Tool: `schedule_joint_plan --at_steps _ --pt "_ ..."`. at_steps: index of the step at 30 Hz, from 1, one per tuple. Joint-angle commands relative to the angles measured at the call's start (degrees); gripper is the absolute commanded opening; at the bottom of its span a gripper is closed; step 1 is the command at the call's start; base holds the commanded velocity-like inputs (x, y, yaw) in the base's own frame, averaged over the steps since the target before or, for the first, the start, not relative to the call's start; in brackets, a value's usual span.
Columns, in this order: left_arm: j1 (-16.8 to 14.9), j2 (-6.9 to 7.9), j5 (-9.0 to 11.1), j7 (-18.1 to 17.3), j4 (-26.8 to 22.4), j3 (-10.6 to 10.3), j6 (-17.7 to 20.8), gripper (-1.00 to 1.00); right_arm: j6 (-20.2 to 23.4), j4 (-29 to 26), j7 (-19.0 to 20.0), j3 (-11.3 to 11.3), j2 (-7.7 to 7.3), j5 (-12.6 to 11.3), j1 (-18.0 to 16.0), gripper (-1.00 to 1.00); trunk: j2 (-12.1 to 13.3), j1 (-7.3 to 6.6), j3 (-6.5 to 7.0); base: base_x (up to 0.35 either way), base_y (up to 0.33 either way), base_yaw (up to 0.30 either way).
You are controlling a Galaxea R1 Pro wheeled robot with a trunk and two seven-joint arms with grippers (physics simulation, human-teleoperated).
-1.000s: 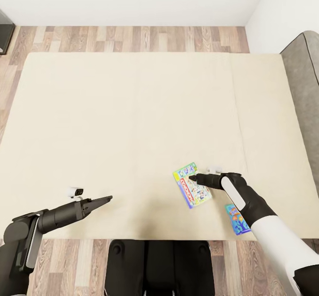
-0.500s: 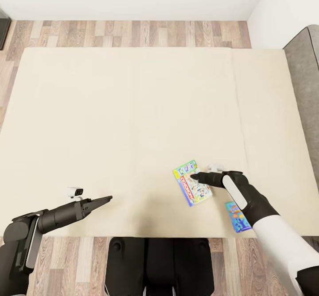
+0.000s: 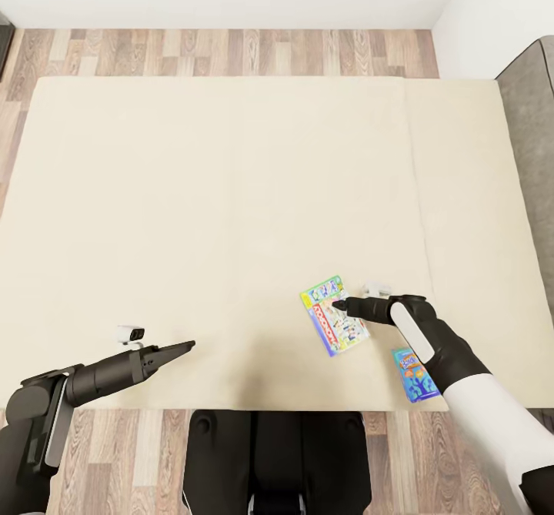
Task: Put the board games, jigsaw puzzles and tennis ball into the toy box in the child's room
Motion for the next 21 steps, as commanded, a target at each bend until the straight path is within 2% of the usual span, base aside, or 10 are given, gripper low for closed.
schedule_joint_plan --at_steps 1,21 --pt "0.0 -0.01 0.0 -0.2 0.0 0.0 0.6 1.0 -1.5 3.6 0.6 0.1 2.07 -0.4 0.0 1.0 0.0 0.1 -0.08 0.0 0.0 0.0" --pt "0.0 -0.01 0.0 -0.2 0.0 0.0 0.5 1.0 -1.6 3.5 0.6 0.1 2.11 -0.4 0.0 1.0 0.0 0.1 -0.1 0.0 0.0 0.0"
